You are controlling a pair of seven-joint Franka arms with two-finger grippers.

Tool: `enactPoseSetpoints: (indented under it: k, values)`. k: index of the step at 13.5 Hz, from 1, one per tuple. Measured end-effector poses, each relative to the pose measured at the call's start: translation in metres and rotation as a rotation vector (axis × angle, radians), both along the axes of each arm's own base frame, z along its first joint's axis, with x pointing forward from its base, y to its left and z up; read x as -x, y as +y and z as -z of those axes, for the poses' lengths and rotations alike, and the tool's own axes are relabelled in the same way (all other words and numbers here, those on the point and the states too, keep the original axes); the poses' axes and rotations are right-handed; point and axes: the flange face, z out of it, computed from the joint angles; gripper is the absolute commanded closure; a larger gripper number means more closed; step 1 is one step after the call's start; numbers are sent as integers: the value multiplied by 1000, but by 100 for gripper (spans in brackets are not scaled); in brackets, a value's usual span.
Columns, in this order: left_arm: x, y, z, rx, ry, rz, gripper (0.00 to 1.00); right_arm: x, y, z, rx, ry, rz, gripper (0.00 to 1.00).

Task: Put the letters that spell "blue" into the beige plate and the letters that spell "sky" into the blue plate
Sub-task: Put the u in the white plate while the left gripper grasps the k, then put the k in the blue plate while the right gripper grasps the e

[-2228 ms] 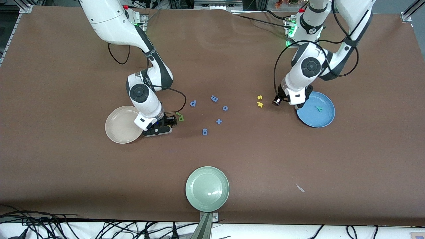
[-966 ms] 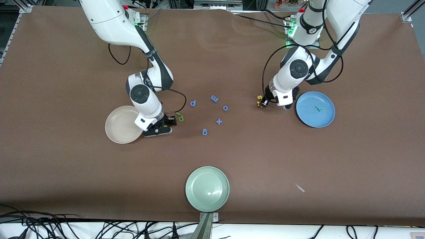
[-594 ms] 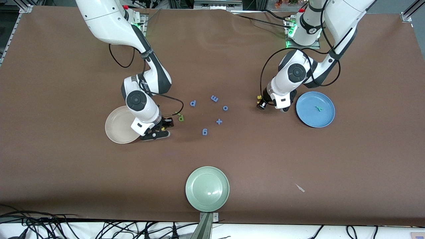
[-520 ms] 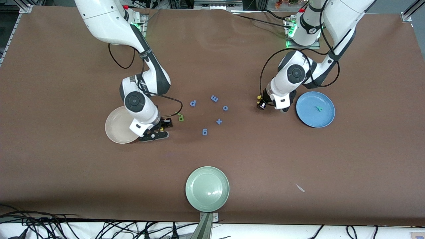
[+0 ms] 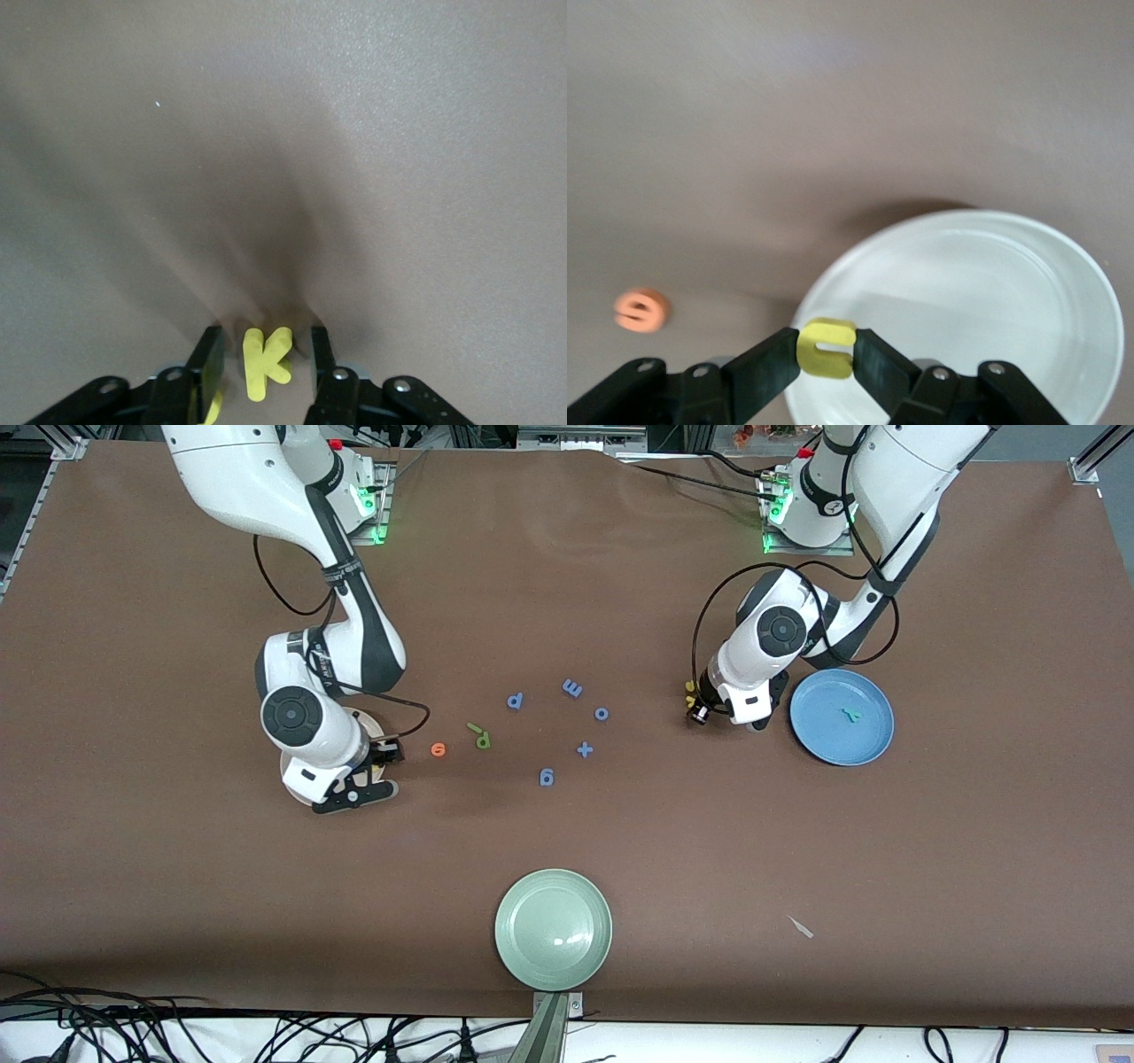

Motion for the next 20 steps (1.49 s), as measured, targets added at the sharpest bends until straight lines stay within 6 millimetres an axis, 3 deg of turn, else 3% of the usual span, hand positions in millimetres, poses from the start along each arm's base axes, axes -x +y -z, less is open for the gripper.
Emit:
enactPoseSetpoints:
  k: [1,2,3,5,7,10,12,14,17,20]
  values:
    - [0,0,0,0,0,-1,58,7,-7,9,-2,-11,0,42]
    - [0,0,0,0,-1,-3,60,17,-12,21,-4,-25,-3,31]
    - [0,0,0,0,-1,-5,64,24,-15,29,-4,-29,-3,27]
    - [-1,-1,-1,-1,0,-16,76,28,-16,28,-8,-35,-1,27]
    - [-1,-2,-2,0,-1,-22,83,25,-6,9,-15,-30,27,27]
    - [-6,1,-4,0,-9,-31,85,17,32,-36,-18,14,102,27]
    - [-20,13,-16,-5,-28,-54,86,25,64,-41,-29,14,156,27]
    - [-36,44,-35,-46,-19,-51,86,36,90,-31,-30,15,197,27]
    - [-51,111,-56,-93,26,2,86,49,116,-7,-33,-20,241,27]
    - [-54,163,-55,-92,60,59,85,63,121,18,-34,-41,249,27]
